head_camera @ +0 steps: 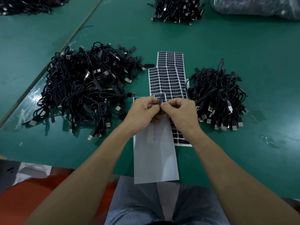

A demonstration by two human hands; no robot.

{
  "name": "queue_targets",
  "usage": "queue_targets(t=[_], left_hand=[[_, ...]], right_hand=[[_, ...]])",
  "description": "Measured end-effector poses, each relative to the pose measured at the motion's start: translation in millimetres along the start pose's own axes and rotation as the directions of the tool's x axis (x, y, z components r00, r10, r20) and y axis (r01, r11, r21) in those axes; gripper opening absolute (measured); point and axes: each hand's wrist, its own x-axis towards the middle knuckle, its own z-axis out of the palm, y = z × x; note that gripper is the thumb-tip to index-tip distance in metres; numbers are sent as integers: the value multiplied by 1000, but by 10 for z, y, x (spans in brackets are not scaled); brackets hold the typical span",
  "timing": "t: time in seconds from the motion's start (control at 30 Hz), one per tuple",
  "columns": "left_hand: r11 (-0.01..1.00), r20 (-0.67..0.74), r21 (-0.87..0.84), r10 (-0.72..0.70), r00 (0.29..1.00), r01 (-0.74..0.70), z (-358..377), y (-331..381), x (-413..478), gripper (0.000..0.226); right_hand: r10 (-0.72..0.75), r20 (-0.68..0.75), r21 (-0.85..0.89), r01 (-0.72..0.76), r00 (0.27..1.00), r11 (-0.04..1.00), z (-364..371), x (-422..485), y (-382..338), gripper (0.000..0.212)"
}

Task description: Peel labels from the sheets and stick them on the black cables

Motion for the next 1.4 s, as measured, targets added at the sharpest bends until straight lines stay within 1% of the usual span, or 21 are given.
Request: queue_targets(t=[0.13, 0.27, 0.33, 0.43, 0.5, 0.57, 0.63, 0.77, 0.87, 1.1, 1.2, 1.27, 1.4], left_hand=[[1000, -21, -10, 7, 1000, -7, 11, -12, -1, 29], [999, -32, -48, -11, 999, 9, 1, -27, 7, 30], [998, -31, -65, -16, 999, 14, -4, -29, 12, 30], [998, -27, -62, -7, 1000, 5, -10, -34, 14, 29], [999, -20, -50, 2, 1000, -3, -20, -42, 16, 28], [999, -20, -52, 6, 1000, -7, -24, -50, 13, 27], [998, -25, -68, 2, 1000, -4, -24, -60, 7, 26], [997, -37, -77, -8, 999, 5, -16, -74, 4, 27], [997, -32, -83, -9, 999, 6, -21, -74, 0, 26], [999, -36, -49, 4, 999, -6, -18, -91, 8, 23], [998, -15, 8, 57, 998, -57, -21, -97, -1, 18], [995, 6, 40, 92, 996, -92, -26, -102, -11, 20], [997, -39, -3, 77, 996, -77, -20, -106, -5, 20]], right_hand=[[-4, -24, -12, 4, 1000, 1000, 4, -6, -9, 8], [-11, -61, -56, 8, 998, 998, 7, 3, 11, 18], [-7, -62, -65, 3, 998, 998, 1, 5, 18, 19], [-33, -32, -28, 32, 999, 999, -10, -5, 10, 15], [-49, -40, -8, 49, 998, 999, -2, -14, 13, 12], [-19, -71, 29, 21, 997, 999, 4, -15, 17, 12], [21, -73, 74, -15, 997, 997, 1, -11, 15, 15], [2, -75, 132, 8, 997, 991, -18, -20, 2, 3], [-16, -88, 123, 27, 996, 992, -8, -35, 5, 9], [-39, -50, 103, 44, 998, 994, 5, -31, 10, 15], [-39, -30, 113, 43, 999, 993, 21, -31, -6, 17], [-44, -19, 115, 46, 999, 992, 32, -32, -17, 18], [-73, 9, 133, 72, 997, 989, 30, -61, -16, 18]])
